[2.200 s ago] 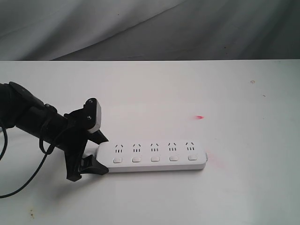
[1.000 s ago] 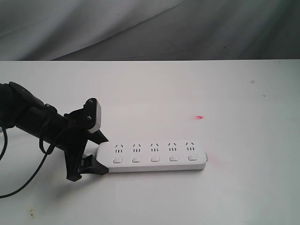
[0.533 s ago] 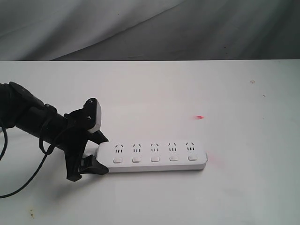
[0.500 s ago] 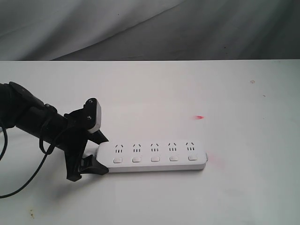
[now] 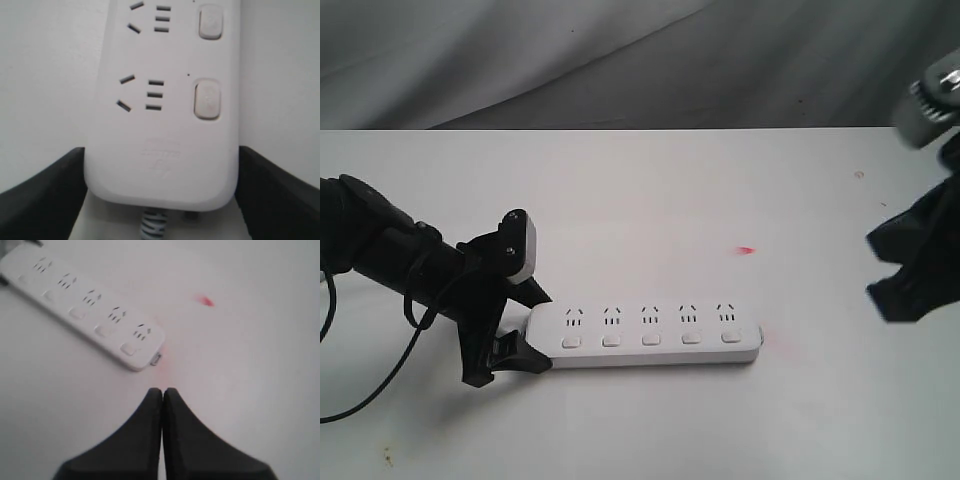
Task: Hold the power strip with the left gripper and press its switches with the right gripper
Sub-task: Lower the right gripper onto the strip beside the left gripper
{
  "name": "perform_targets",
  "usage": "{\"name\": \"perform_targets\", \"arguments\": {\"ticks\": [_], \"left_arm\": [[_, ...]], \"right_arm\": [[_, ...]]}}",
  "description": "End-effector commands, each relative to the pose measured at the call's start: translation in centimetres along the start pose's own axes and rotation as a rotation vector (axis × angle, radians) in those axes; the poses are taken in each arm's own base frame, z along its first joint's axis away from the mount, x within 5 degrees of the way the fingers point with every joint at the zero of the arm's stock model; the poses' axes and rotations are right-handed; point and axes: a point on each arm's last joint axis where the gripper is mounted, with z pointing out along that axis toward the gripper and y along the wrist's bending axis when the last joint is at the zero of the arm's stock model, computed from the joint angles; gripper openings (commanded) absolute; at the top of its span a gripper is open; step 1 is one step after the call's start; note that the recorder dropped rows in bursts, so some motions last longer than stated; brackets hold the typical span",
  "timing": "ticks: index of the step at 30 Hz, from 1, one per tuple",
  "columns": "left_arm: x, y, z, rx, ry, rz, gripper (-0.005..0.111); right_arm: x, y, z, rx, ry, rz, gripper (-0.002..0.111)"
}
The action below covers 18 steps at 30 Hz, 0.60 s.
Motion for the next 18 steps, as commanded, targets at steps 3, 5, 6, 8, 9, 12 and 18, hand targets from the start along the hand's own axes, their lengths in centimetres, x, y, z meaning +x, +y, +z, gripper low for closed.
{"name": "perform_targets", "arguments": {"ticks": [3,5,6,8,9,12,18], "left_arm": [[0.1,-0.1,0.0,0.007,-0.002,0.008,0.068],[0.1,-0.1,0.0,0.007,-0.002,0.008,0.068],[0.1,-0.1,0.0,0.007,-0.002,0.008,0.068],[0.1,-0.1,0.0,0.007,-0.002,0.005,0.068],[0.1,-0.1,0.0,0.007,-0.002,0.005,0.068],[0.1,-0.1,0.0,0.007,-0.002,0.007,0.068],[0.1,-0.1,0.0,0.007,-0.002,0.007,0.068]], "right_arm": [[-3.3,3.2,2.2,-0.206,0.044,-0.291,0.0],[-5.0,3.7,2.3,-0.241,0.031,-0.332,0.0],[-5.9,3.8,2.2,-0.253,0.013,-0.347,0.0],[-7.5,4.0,2.6,-0.285,-0.011,-0.368,0.0],[-8.0,4.1,2.8,-0.296,-0.02,-0.379,0.0],[-9.7,4.7,3.6,-0.365,-0.065,-0.416,0.0],[-11.1,6.0,5.8,-0.491,-0.168,-0.532,0.0]]}}
